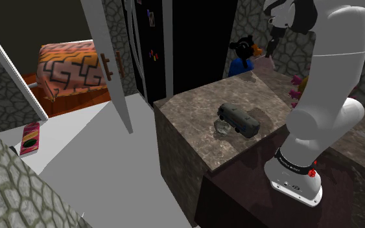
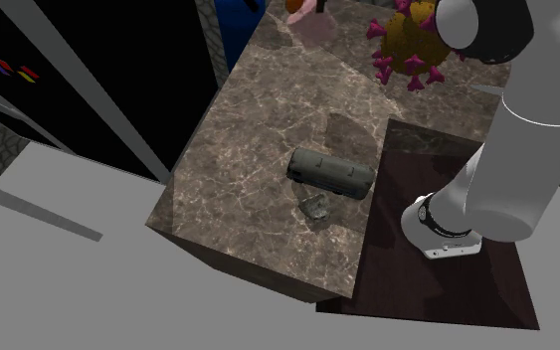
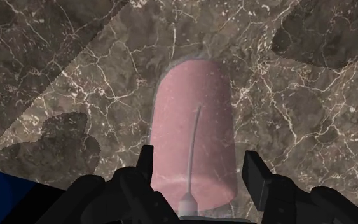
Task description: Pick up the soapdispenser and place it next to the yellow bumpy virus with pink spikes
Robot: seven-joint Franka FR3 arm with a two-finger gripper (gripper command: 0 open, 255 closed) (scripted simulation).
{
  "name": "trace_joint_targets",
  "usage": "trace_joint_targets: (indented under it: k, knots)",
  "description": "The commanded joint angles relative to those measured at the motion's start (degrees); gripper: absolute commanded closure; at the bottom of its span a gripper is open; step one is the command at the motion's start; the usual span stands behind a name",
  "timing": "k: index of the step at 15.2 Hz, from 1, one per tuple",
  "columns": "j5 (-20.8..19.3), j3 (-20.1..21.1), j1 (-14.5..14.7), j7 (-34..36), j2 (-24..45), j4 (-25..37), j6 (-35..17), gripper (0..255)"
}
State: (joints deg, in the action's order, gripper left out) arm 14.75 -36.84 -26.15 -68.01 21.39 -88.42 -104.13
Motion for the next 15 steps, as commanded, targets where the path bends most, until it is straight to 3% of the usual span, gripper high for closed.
trace_joint_targets:
  k: [1,15]
  knots:
    - [0.26,0.11,0.02,-0.25,0.31,-1.24,-1.52,255]
    - [2.67,1.3,-0.14,-2.08,3.29,-8.2,-10.82,255]
